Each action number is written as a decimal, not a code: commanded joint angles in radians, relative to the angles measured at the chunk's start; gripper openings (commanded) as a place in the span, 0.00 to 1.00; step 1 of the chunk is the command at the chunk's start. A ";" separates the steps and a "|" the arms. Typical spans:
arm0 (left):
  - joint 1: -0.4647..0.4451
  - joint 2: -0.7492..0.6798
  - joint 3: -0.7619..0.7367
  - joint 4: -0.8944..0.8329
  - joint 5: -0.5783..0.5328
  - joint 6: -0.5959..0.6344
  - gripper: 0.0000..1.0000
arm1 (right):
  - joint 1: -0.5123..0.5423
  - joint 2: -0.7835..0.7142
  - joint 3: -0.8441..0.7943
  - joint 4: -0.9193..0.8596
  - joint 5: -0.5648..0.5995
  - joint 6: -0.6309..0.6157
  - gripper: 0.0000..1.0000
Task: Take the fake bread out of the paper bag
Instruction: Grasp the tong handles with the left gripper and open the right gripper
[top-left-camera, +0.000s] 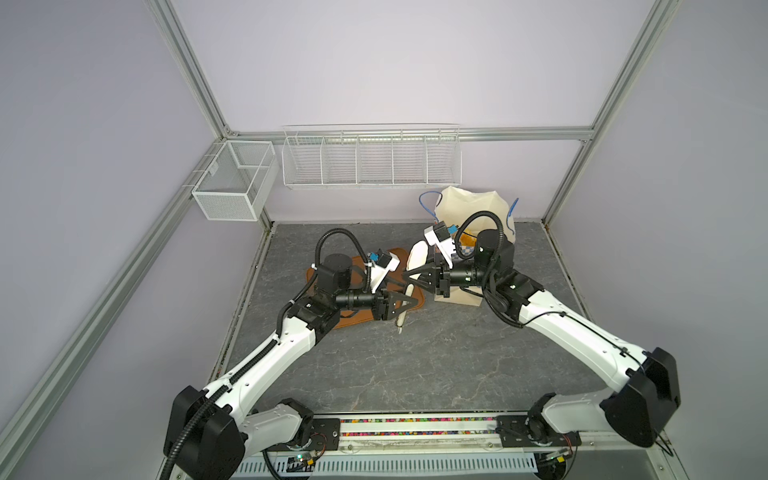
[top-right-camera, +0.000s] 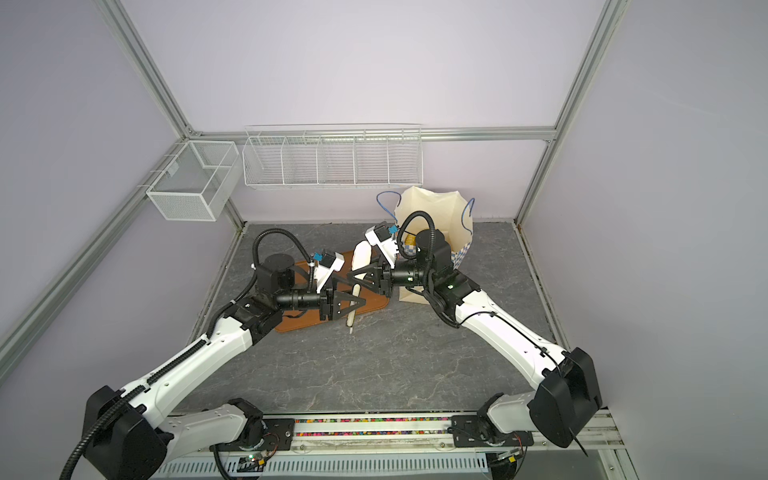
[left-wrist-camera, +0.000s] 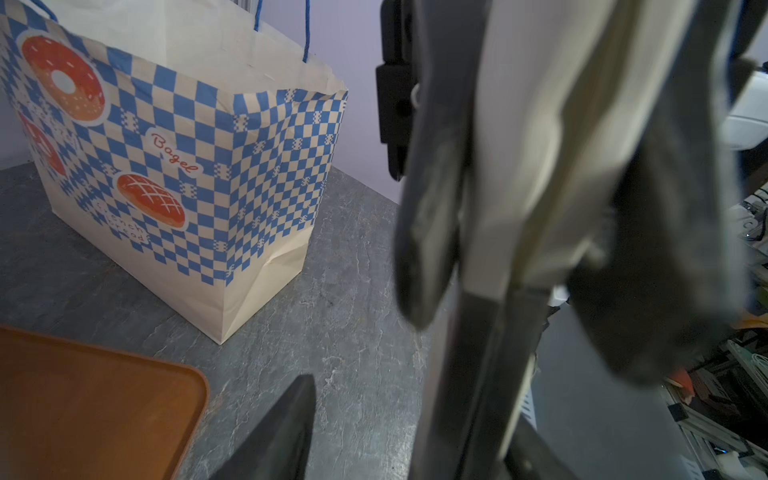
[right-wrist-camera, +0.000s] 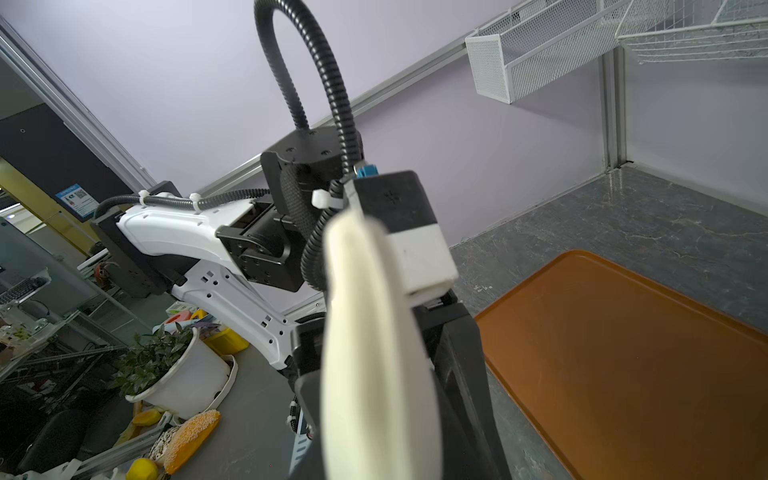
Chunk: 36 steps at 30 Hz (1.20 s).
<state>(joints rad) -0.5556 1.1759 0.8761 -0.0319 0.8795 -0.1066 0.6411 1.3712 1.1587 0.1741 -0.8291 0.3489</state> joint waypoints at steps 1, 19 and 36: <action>0.018 -0.038 -0.034 0.063 0.017 -0.042 0.60 | -0.009 -0.011 0.021 0.067 -0.001 0.013 0.25; 0.014 0.044 -0.106 0.392 0.128 -0.267 0.51 | -0.013 0.015 0.021 0.130 0.005 0.056 0.24; 0.014 -0.014 -0.090 0.185 -0.003 -0.110 0.00 | -0.012 0.016 0.076 0.001 0.066 0.043 0.82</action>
<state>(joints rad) -0.5480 1.2068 0.7681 0.2474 0.9615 -0.3035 0.6281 1.4097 1.1816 0.2379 -0.7910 0.4175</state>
